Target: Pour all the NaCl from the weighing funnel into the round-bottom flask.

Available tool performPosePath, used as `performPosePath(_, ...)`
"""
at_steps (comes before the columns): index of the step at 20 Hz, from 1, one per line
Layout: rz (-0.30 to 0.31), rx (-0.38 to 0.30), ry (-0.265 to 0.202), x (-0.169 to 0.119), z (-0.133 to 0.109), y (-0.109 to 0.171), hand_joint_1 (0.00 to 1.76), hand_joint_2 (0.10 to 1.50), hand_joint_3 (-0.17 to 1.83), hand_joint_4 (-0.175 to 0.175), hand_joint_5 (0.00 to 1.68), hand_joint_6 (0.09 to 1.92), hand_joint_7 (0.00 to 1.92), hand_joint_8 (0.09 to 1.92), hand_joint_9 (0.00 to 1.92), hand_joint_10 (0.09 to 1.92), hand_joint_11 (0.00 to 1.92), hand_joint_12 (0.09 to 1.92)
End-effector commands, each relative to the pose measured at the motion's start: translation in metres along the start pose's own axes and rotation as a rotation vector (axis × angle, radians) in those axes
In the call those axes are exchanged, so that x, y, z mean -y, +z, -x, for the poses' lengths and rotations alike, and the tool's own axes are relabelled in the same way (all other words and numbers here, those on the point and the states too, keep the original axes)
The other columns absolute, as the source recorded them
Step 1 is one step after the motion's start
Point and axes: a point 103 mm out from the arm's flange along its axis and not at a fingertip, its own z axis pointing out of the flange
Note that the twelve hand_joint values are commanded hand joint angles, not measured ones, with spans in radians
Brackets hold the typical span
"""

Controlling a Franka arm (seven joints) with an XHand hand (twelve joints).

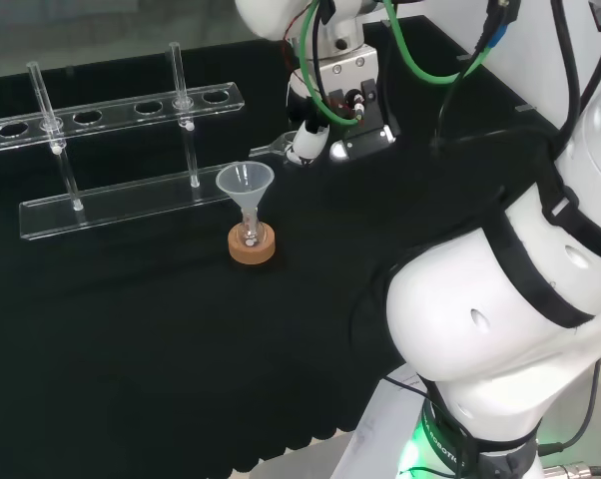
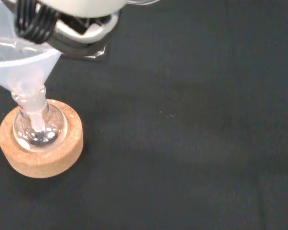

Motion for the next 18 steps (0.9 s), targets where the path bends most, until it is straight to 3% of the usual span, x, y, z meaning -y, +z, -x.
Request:
performPosePath(1,-0.034,0.059,0.0,-0.0051,-0.0048,0.0036,1.09,0.66,0.77,0.175,1.14,0.96,0.53,0.67,0.93,0.37,0.74,1.08)
performPosePath(18,-0.076,0.197,0.008,-0.0148,-0.01,-0.0008,1.09,0.66,0.77,0.175,1.14,0.95,0.52,0.67,0.93,0.37,0.74,1.08)
